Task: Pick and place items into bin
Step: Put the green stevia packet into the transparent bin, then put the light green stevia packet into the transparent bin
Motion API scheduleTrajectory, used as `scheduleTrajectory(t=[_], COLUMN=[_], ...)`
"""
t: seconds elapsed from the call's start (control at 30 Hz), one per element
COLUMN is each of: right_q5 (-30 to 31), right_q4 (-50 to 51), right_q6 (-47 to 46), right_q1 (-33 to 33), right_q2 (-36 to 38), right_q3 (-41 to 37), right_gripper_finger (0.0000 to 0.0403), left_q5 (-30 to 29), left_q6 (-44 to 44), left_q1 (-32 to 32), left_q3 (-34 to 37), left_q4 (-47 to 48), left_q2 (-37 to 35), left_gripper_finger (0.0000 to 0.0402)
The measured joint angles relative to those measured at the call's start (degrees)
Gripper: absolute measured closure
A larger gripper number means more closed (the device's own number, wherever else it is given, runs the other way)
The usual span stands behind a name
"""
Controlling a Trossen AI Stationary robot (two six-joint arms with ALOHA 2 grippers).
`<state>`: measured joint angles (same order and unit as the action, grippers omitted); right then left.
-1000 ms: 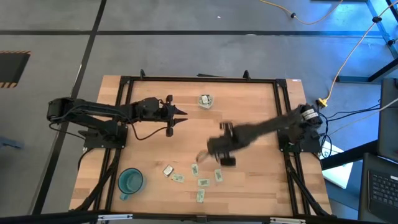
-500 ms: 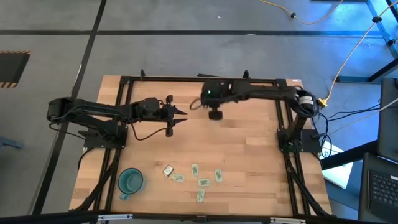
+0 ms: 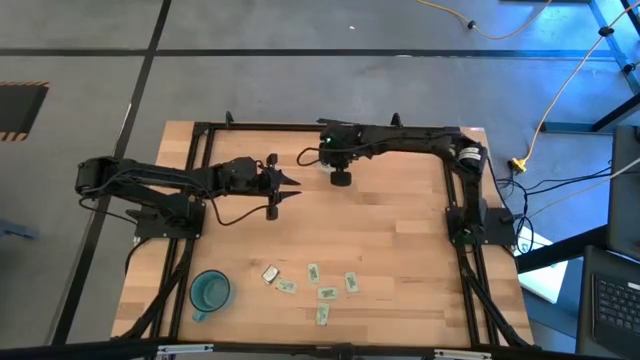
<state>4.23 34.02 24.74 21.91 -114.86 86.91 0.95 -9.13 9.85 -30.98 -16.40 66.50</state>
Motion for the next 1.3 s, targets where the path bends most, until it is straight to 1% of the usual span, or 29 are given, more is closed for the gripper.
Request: scheduleTrajectory(t=[0.23, 0.43, 0.5, 0.57, 0.7, 0.8, 0.87, 0.9, 0.97, 1.03, 1.07, 1.1, 1.2, 1.23, 1.3], right_q5=[0.17, 0.2, 0.2, 0.51, 1.72, 2.64, 0.75, -1.71, -8.45, -15.1, -17.63, -18.66, -17.96, -16.44, -11.39], right_q4=[0.14, 0.55, 1.17, 1.21, 2.15, 5.44, 9.56, 12.31, 17.67, 21.66, 22.75, 22.96, 22.71, 22.75, 23.06], right_q6=[0.96, 1.3, 1.3, 1.27, 0.91, -2.16, -3.53, -3.57, -3.55, -5.8, -7.46, -8.98, -10.99, -11.02, -11.78], right_q1=[0.61, 0.59, 0.59, 0.59, 0.59, 0.18, -0.59, -1.28, -3.13, -5.57, -7.1, -8.94, -14.98, -17.29, -21.79], right_q2=[-3.58, -3.56, -2.94, -2.28, -0.52, 1.36, 3.49, 4.72, 6.83, 8.29, 8.77, 9.15, 9.6, 9.6, 9.59], right_q3=[-0.04, -0.04, -0.04, -0.02, 0.15, 0.94, 1.09, 1.07, 0.91, 0.87, 0.85, 0.85, 0.85, 0.85, 0.83], right_gripper_finger=[0.0375, 0.0374, 0.0367, 0.0352, 0.0304, 0.0274, 0.0261, 0.0257, 0.025, 0.0246, 0.0245, 0.0244, 0.0243, 0.0243, 0.0244], left_q5=[0.0, -0.05, -0.05, -0.14, -0.13, -0.14, -0.16, -0.18, -0.35, -0.42, -0.46, -0.51, -0.55, -0.55, -0.55], left_q6=[0.0, -0.02, -0.02, -0.02, -0.09, -0.1, -0.81, -1.37, -2.14, -2.14, -2.16, -2.15, -2.16, -2.16, -2.16], left_q1=[0.0, 0.0, 0.0, 0.0, 0.0, 0.0, 0.0, 0.0, 0.0, 0.0, 0.0, 0.0, 0.0, 0.0, 0.0], left_q3=[0.0, 0.0, 0.0, 0.0, 0.01, 0.02, 0.02, 0.02, 0.02, 0.02, 0.02, 0.02, 0.02, 0.02, 0.02], left_q4=[0.02, 0.0, 0.02, 0.0, 0.02, 0.29, 0.75, 1.1, 1.79, 2.16, 2.28, 2.44, 2.58, 2.58, 2.77], left_q2=[0.0, 0.0, 0.0, 0.0, 0.0, 0.0, 0.0, 0.0, 0.0, 0.0, 0.0, 0.0, 0.0, 0.0, 0.0], left_gripper_finger=[0.03, 0.03, 0.03, 0.03, 0.03, 0.03, 0.03, 0.03, 0.03, 0.03, 0.03, 0.03, 0.03, 0.03, 0.03])
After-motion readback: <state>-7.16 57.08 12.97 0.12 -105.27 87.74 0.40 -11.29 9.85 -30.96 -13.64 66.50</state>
